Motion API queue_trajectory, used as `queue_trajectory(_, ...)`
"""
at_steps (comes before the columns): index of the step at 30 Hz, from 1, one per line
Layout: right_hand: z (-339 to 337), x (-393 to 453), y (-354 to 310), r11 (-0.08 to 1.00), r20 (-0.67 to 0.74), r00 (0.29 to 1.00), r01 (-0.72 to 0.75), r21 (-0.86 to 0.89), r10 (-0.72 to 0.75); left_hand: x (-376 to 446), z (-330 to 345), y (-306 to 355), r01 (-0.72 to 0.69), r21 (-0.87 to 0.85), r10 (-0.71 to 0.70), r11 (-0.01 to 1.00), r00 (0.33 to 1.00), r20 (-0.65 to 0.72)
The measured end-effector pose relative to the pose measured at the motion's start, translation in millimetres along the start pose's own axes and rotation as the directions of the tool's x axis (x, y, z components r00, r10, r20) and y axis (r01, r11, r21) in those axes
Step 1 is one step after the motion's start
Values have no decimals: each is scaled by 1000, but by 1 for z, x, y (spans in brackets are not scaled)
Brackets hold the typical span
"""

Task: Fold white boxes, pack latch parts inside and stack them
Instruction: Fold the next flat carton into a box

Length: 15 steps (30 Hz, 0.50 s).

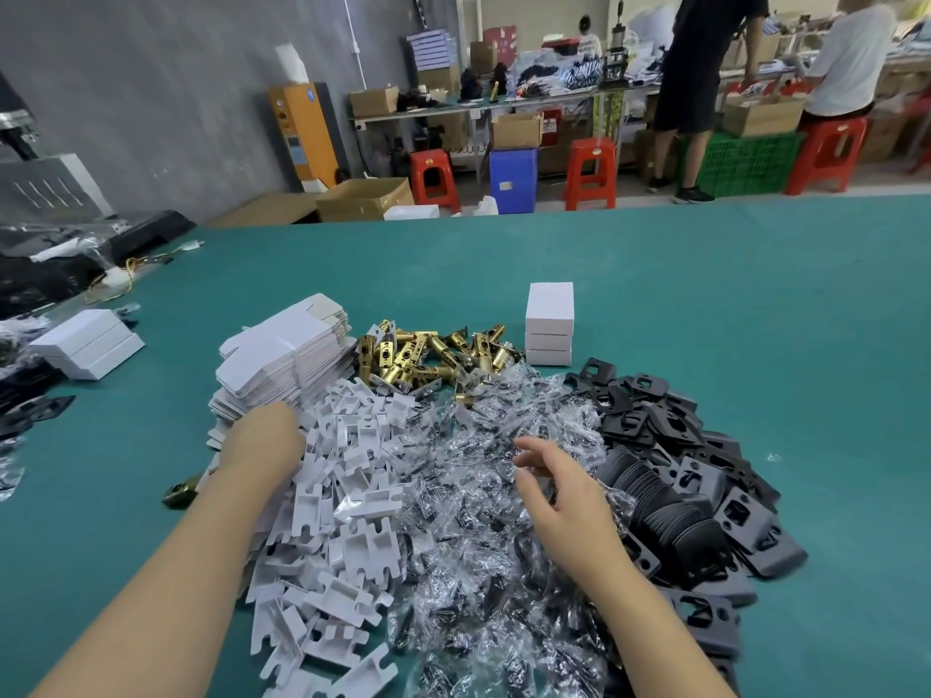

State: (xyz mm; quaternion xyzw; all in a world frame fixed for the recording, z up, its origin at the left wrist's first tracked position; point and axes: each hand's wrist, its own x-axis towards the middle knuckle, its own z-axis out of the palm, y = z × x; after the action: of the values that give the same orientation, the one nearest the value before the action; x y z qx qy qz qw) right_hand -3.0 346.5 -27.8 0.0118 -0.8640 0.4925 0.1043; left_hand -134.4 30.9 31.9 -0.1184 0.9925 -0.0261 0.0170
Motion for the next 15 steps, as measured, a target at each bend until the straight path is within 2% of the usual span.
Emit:
queue_trajectory(3,0,0,0,1000,2,1000,-1,9,1,-7,-13,17,-36,32,37,999,998,-40)
queue_trajectory(6,-1,-1,0,999,-5,1000,-5,39,5,-16,-34,30,-88,30,91,996,985,-144)
queue_trajectory(10,-4,0,1,984,-70,997,-14,177,27,-35,-69,55,-212,-175,136,961,920,-369)
queue_trajectory(13,-8,2,4,955,-141,988,-13,297,58,-57,-94,79,-416,-378,135,827,800,-585)
queue_trajectory(15,-11,4,7,916,-173,980,-22,401,100,-72,-107,93,-513,-535,96,671,776,-624)
